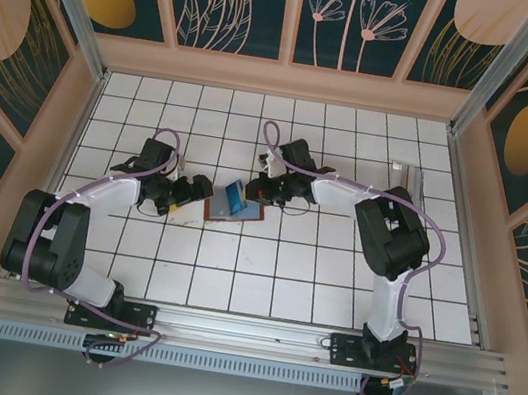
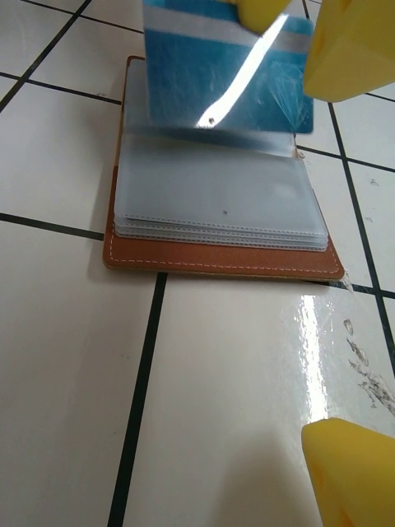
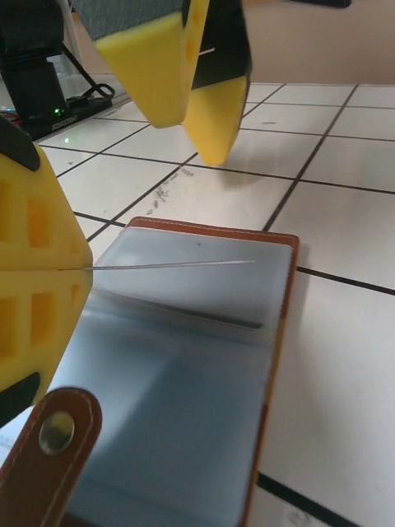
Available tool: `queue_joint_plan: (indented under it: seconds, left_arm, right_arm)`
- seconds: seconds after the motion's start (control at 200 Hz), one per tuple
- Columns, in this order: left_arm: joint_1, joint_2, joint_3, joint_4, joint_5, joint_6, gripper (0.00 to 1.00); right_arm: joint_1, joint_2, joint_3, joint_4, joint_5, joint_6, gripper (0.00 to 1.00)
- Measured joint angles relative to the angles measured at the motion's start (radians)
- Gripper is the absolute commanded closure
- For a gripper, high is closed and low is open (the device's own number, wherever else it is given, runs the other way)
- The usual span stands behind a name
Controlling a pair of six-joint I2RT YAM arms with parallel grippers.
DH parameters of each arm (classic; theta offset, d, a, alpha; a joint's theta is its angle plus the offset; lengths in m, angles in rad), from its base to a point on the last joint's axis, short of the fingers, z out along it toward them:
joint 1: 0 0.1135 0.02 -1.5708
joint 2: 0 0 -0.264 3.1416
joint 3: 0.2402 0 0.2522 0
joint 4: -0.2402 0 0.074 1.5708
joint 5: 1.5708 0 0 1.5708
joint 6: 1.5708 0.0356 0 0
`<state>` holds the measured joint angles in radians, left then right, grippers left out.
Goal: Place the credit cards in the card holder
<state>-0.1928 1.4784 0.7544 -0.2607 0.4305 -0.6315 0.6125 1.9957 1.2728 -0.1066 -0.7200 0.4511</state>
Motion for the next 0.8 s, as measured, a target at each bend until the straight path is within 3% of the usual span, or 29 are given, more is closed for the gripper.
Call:
queue_joint_plan:
  seconds: [0.28,0.551,0.801]
  left_arm:
    - [0.000,0.016,-0.007,0.008,0.003,-0.014,0.02]
    - [-0.011,0.056,-0.008,0.025,0.005,-0.017,0.01]
    - [-0.016,0.077,-0.016,0.084,0.078,-0.055,0.01]
  right_arm:
    - [-0.057,0.000,-0.025,0.006,-0.023,-0.001,1.00]
    - [-0.049,0.042,-0.040,0.021,-0.082,0.001,1.00]
    - [-0.046,0.085,-0.028,0.021,-0.112,0.001,1.00]
